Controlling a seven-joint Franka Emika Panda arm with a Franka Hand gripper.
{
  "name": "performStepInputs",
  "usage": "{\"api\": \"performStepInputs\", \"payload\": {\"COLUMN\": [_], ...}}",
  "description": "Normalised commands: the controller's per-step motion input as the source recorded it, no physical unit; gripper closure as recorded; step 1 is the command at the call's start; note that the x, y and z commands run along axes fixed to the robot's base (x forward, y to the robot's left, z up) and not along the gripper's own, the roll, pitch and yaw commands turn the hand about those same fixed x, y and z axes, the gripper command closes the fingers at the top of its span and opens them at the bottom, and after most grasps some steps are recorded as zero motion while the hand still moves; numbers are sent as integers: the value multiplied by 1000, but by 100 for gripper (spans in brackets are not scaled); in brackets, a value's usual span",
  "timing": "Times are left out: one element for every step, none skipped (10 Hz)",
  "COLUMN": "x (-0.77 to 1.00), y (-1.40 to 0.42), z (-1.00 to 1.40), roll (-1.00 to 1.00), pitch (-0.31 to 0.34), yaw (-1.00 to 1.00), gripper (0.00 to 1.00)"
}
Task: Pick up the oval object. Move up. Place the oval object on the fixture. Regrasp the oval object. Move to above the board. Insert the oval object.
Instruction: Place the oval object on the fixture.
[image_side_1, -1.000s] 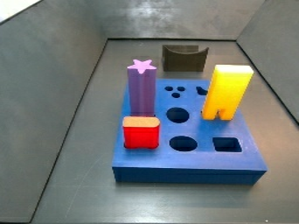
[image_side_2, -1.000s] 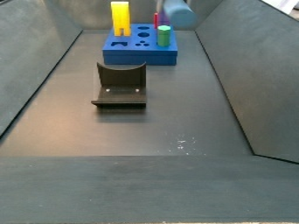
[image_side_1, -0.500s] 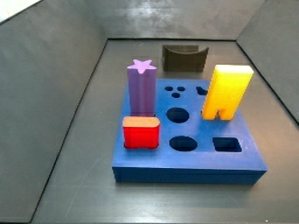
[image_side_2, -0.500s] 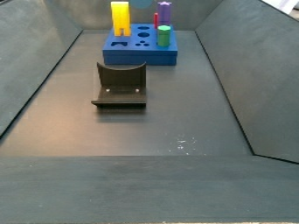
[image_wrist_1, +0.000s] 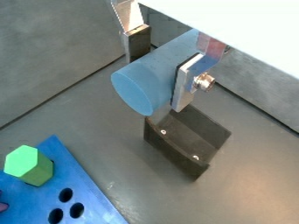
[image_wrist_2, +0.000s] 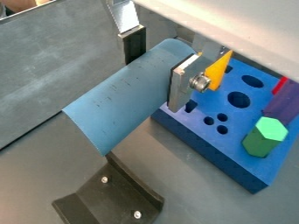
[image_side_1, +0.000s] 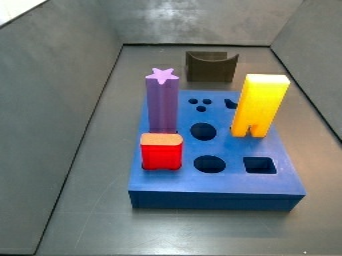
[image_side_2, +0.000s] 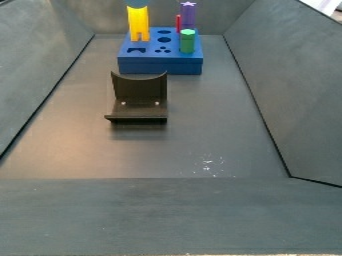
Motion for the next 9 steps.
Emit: {"api": "performStepInputs", "payload": {"x": [146,55,18,5,12,46,90,96,95], "y": [1000,1000,891,699,434,179,2,9,30], "z": [-558,-544,-372,-192,-98,-58,-28,-25,-25], "roll": [-1000,-1000,-1000,-1000,-1000,-1000,-1000,-1000,-794], "pitch": [-10,-8,-26,-31,-17,8,56,89,100], "yaw": [24,16,-1,-8,-15,-21,-33,-46,-64], "gripper": [100,100,100,100,100,100,100,100,100]}}
